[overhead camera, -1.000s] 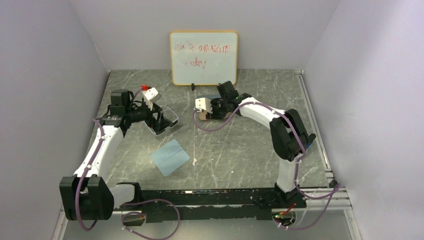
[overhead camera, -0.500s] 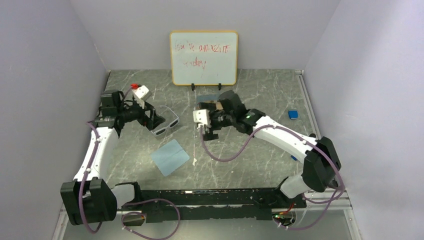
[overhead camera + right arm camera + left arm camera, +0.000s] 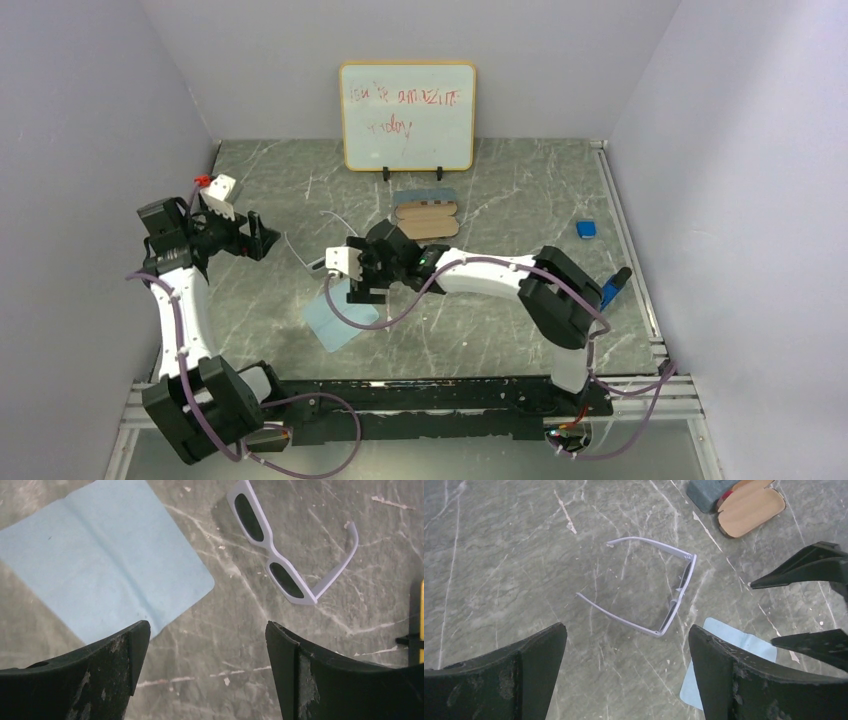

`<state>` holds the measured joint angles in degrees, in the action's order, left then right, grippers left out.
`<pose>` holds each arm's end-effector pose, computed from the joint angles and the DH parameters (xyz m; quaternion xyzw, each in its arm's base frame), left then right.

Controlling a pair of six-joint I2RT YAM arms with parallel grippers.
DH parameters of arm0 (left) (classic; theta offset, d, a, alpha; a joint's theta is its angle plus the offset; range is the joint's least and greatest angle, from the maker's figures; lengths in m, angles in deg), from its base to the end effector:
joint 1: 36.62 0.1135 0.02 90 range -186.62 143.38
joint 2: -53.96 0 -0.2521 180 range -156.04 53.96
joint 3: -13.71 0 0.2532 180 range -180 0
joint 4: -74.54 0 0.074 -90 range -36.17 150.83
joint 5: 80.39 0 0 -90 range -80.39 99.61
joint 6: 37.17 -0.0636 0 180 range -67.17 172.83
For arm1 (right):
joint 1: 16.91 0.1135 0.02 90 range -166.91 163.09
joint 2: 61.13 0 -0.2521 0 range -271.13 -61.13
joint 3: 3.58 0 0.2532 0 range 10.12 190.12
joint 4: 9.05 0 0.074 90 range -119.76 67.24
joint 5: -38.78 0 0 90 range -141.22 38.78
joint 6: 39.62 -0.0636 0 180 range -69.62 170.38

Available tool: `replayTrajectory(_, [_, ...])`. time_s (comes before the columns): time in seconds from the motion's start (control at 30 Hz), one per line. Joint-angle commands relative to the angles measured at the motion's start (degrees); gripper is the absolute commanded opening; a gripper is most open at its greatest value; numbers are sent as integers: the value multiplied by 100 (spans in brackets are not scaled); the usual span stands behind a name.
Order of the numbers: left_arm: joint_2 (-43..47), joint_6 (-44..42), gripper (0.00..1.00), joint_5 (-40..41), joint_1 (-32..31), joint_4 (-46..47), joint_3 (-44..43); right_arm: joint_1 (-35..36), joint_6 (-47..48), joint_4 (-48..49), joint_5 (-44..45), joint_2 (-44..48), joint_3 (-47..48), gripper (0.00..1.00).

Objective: Organize the sunglasses
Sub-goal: Adjust the sunglasses case at the center of the board, then adjust the glasses cleaning cloth at the center of the board.

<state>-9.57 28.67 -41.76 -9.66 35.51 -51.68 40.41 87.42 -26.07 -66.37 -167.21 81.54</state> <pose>0.2465 0.0696 0.2787 0.1730 0.8116 -0.1772 0.5292 0.2198 0.3734 0.1818 -0.6927 0.5631 0.1932 0.4071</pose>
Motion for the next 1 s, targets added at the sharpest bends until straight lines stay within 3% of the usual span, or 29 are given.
replayTrajectory(0.0, [396,-156,96,-44,69,14,219,230,-727,1046,1045,-255,187,90])
replayTrajectory(0.53, [411,-13,96,-224,167,239,406,289,-1077,1274,2164,-1335,662,92])
replayTrajectory(0.97, [406,-74,96,-402,196,173,409,104,-985,1201,2578,-941,-50,92])
